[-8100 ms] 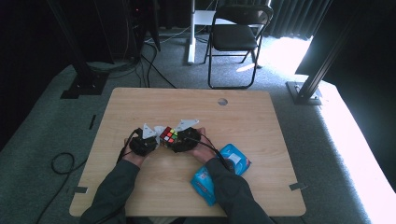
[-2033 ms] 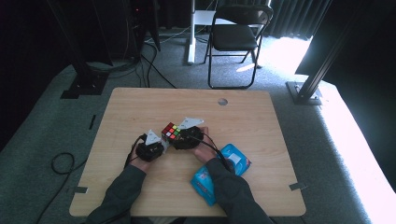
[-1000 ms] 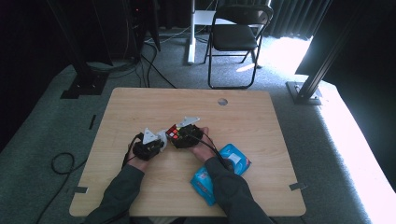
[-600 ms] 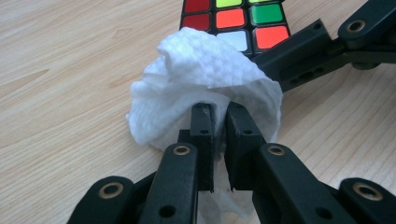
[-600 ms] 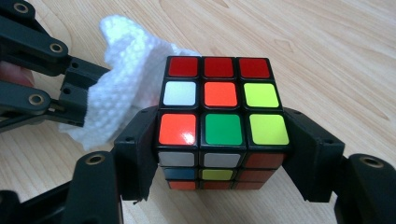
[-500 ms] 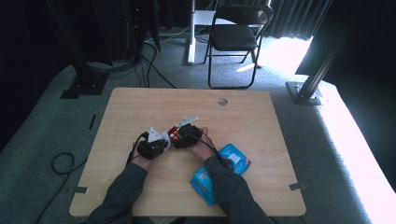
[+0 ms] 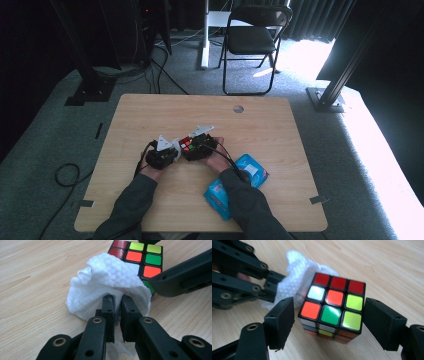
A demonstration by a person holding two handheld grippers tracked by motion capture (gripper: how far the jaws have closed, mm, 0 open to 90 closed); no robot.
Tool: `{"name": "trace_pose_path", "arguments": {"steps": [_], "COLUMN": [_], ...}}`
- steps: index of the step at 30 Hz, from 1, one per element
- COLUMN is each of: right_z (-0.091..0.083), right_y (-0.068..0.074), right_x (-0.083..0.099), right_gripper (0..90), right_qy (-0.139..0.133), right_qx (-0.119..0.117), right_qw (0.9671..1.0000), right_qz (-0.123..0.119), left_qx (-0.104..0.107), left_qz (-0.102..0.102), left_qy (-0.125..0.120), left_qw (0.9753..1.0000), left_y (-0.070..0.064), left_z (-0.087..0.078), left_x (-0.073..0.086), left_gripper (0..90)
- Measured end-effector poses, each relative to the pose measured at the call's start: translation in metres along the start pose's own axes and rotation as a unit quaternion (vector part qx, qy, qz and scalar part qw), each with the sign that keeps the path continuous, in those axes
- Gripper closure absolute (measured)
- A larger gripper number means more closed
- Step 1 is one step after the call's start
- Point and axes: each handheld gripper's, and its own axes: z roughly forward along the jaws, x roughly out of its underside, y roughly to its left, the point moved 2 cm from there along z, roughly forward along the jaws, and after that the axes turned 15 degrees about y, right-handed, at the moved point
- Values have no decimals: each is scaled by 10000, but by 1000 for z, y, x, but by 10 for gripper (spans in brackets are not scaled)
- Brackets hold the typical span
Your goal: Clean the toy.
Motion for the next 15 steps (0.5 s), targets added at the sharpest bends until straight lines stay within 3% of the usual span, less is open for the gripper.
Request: {"name": "trace_pose_path", "arguments": {"steps": [4,6,8,12,15], "right_z": [-5,-11,-14,-13,-12], "right_y": [0,-4,-7,-13,-16], "right_x": [0,1,1,1,1], "right_gripper": [261,309,401,587,642], "right_qy": [-166,-405,-512,-470,-440], "right_qx": [-37,-141,-200,-155,-110], "right_qw": [9999,9989,9980,9973,9963], "right_qz": [29,194,325,547,728], "left_qx": [-10,-15,-17,-5,-5], "left_qz": [-17,-29,-27,-25,-26], "left_qy": [-24,-24,-17,-14,-14], "left_qw": [10000,10000,10000,10000,10000], "left_y": [1,1,1,1,1], "left_z": [-1,-1,-1,0,0], "left_x": [0,0,0,0,-1], "left_gripper": [828,828,827,828,828]}}
